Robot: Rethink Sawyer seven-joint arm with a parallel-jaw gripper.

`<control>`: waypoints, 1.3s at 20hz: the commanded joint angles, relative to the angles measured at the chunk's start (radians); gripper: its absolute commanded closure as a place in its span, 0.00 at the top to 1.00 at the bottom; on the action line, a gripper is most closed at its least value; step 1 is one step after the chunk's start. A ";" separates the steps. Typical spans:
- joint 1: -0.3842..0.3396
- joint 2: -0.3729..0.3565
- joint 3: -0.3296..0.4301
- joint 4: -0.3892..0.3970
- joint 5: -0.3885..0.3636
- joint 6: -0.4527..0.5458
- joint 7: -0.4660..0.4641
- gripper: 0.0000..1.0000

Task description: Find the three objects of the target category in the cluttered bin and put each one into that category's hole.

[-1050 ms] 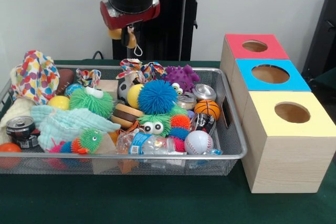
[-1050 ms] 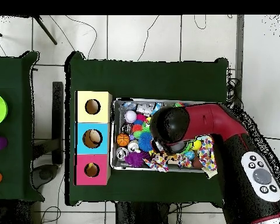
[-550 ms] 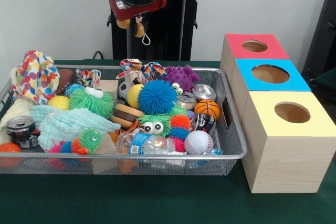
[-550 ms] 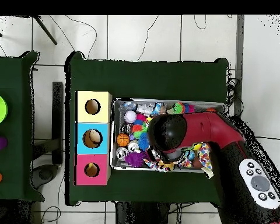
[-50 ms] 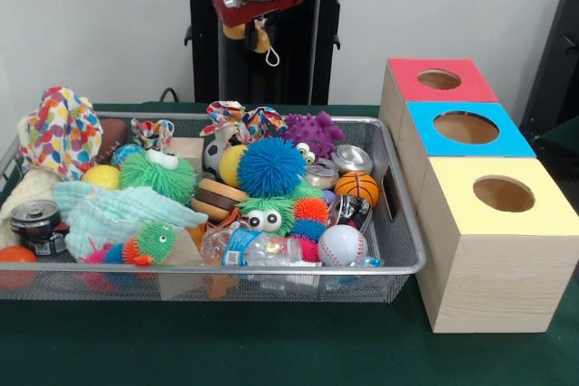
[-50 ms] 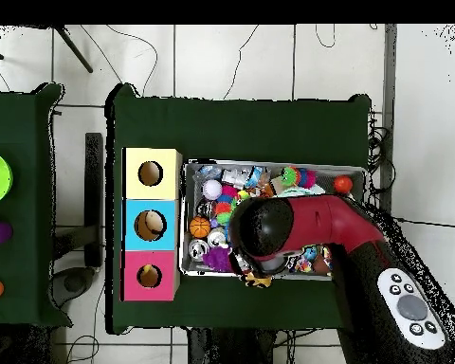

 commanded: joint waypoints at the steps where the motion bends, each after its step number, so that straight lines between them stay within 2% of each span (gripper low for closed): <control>1: 0.038 -0.057 -0.053 0.160 0.083 -0.144 0.210 0.00; 5: 0.062 -0.057 -0.073 0.190 0.115 -0.207 0.225 0.00; 19: 0.142 -0.086 -0.153 0.245 0.236 -0.280 0.235 0.00; 26: 0.170 -0.081 -0.189 0.251 0.263 -0.309 0.231 0.00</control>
